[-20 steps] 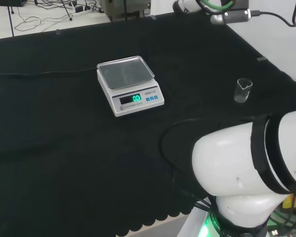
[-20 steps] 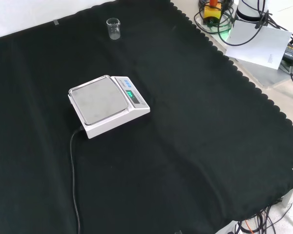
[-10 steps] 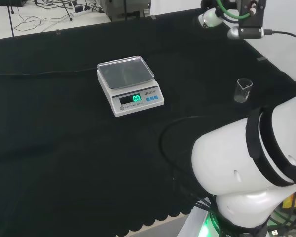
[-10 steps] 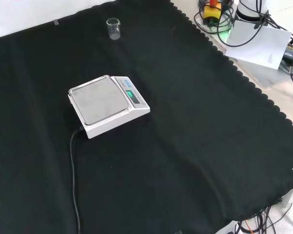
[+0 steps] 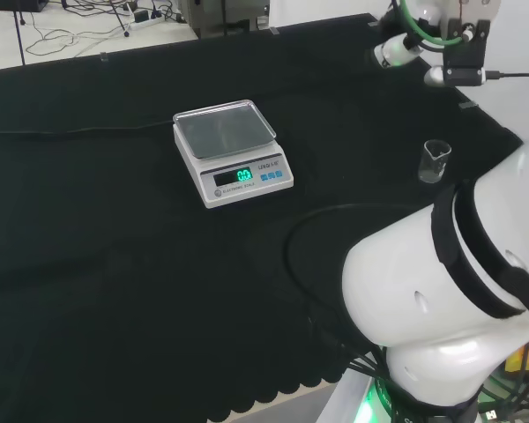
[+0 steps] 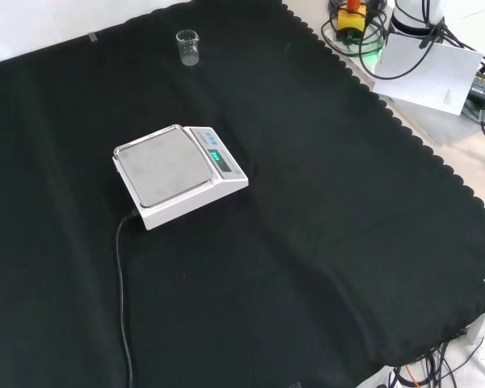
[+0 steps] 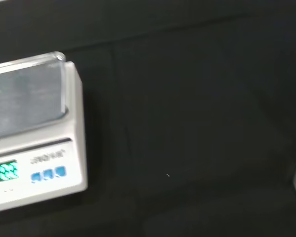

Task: Pick up the beaker.

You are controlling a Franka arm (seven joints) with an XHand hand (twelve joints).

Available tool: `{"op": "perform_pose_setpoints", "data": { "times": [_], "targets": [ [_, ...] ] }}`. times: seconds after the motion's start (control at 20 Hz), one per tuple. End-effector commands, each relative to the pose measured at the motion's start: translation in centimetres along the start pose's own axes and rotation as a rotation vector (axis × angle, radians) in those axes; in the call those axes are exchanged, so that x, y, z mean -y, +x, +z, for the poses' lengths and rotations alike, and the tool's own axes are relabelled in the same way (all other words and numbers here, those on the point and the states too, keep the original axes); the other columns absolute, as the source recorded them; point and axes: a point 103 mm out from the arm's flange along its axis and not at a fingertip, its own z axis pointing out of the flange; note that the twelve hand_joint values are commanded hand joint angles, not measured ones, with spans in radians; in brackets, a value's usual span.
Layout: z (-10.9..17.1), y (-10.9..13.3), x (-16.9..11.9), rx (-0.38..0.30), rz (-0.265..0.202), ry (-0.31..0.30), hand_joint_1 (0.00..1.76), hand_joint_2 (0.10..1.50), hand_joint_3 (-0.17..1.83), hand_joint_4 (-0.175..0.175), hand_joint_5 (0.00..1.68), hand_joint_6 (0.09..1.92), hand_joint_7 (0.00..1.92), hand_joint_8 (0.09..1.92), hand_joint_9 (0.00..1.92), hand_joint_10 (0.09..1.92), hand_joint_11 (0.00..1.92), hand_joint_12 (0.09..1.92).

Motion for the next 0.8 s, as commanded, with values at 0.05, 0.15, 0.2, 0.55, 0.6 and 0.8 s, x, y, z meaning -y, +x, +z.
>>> {"op": "perform_pose_setpoints", "data": {
  "times": [0.05, 0.15, 0.2, 0.55, 0.6, 0.8],
  "targets": [
    [1.7, -3.7, -1.5, -0.01, 0.05, 0.027, 0.65, 1.06, -0.09, -0.028, 0.51, 0.41, 0.43, 0.65, 0.46, 0.77, 0.0, 1.5],
    [2.1, -4.1, -1.8, -0.019, 0.06, 0.04, 0.65, 1.06, -0.09, -0.028, 0.51, 0.41, 0.43, 0.65, 0.46, 0.77, 0.0, 1.5],
    [2.4, -4.5, -1.9, -0.022, 0.064, 0.045, 0.66, 1.06, -0.09, -0.028, 0.51, 0.41, 0.43, 0.65, 0.46, 0.77, 0.0, 1.5],
    [5.5, -9.1, -3.4, -0.066, 0.085, 0.108, 0.66, 1.06, -0.1, -0.029, 0.51, 0.42, 0.43, 0.65, 0.46, 0.77, 0.0, 1.49],
    [6.0, -9.8, -3.7, -0.071, 0.091, 0.117, 0.66, 1.06, -0.1, -0.029, 0.51, 0.42, 0.43, 0.65, 0.46, 0.77, 0.0, 1.49],
    [7.6, -11.8, -4.7, -0.078, 0.107, 0.132, 0.66, 1.06, -0.1, -0.03, 0.51, 0.43, 0.43, 0.65, 0.46, 0.77, 0.0, 1.49]
  ]
}}
